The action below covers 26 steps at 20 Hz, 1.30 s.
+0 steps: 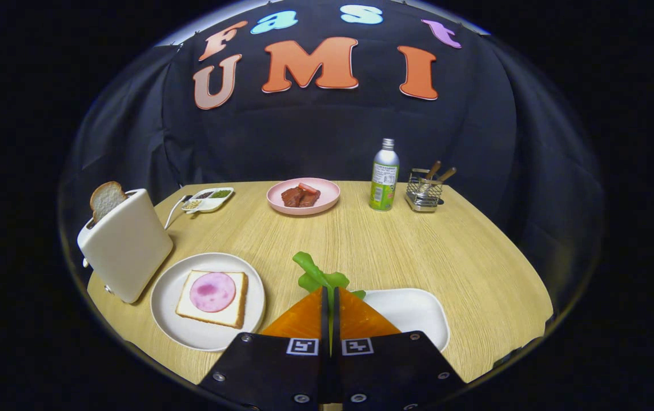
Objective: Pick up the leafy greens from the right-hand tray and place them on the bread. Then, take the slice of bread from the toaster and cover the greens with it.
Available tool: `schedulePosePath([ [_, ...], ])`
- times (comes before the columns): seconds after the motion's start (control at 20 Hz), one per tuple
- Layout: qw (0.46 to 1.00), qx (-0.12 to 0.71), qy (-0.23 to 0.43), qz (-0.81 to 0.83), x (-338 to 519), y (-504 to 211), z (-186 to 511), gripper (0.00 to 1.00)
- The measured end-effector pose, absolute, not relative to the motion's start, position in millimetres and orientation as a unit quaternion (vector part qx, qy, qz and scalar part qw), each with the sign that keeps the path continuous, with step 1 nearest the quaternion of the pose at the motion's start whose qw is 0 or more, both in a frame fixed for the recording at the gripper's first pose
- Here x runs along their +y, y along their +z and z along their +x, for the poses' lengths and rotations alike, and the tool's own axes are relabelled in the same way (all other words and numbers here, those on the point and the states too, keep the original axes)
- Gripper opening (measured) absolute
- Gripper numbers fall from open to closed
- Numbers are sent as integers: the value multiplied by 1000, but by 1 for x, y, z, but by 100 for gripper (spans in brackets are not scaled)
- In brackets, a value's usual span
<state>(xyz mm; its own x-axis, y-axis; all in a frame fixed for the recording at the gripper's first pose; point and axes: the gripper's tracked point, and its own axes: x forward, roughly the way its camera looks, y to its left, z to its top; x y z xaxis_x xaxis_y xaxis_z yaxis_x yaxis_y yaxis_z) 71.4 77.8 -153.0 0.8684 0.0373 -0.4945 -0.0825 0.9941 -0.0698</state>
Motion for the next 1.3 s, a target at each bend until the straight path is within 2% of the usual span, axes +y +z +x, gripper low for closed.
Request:
schedulePosePath([
  [0.8, 962, 250, 102, -36, 194, -152, 71, 1],
  [1.3, 954, 260, 138, -52, 244, -178, 75, 1],
])
